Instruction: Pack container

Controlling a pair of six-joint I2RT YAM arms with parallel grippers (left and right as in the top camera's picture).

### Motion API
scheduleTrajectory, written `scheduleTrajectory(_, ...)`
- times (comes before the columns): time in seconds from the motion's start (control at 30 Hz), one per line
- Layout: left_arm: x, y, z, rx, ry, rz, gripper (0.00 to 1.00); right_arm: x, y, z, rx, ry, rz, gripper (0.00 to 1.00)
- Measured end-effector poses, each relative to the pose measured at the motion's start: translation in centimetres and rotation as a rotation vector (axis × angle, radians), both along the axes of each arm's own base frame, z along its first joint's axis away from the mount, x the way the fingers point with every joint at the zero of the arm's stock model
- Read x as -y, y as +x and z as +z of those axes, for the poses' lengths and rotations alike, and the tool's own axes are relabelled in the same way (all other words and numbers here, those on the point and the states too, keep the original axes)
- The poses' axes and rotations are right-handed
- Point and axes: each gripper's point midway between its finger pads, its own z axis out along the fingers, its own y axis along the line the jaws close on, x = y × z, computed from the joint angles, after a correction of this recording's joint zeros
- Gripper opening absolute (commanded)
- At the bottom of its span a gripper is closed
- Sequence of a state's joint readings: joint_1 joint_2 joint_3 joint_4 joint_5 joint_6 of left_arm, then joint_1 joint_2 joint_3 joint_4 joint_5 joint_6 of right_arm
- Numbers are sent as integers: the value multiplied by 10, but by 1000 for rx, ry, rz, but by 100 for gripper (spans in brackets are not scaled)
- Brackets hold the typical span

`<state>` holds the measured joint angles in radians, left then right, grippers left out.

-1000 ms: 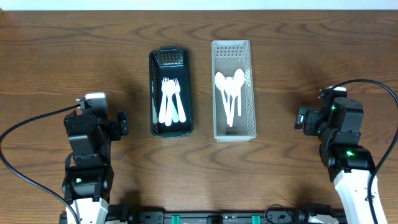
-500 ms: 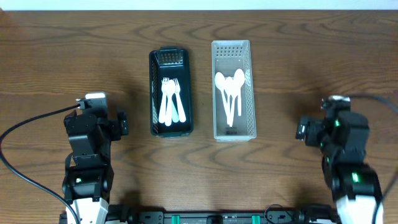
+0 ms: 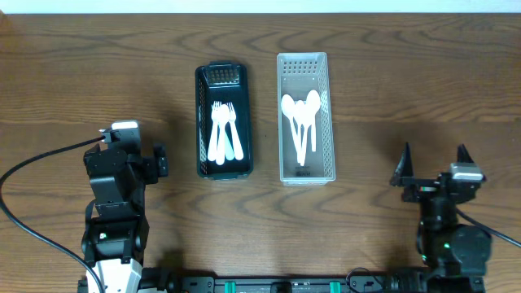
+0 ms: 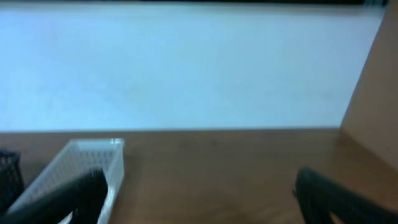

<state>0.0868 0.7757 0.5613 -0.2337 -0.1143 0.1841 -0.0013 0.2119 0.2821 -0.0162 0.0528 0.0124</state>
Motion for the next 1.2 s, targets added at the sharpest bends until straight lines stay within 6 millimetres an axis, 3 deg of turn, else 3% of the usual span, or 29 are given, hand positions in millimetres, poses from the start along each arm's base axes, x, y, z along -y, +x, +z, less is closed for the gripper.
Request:
scheduleTrajectory(0.23, 0, 0, 0, -1, 1, 2, 98, 5, 5, -41, 83, 2, -28, 99)
scheduleTrajectory(0.63, 0, 0, 0, 0, 1, 2, 98, 10, -2, -98, -112, 7, -56, 99)
scheduleTrajectory(1.2, 0, 0, 0, -1, 1, 2, 98, 8, -2, -100, -117, 26, -49, 99)
